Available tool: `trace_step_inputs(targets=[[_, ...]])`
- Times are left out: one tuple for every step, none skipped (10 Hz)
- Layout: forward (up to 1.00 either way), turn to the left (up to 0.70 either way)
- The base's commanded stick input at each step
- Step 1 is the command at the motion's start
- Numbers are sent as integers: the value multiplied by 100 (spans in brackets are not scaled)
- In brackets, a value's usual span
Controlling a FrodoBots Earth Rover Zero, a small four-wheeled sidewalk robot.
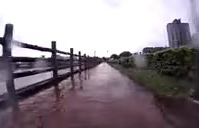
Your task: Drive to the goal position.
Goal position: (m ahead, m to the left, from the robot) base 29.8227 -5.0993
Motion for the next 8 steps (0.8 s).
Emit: trace_step_inputs(targets=[[100, 0], [100, 0], [100, 0], [100, 0], [100, 0], [100, 0], [100, 0], [100, 0]])
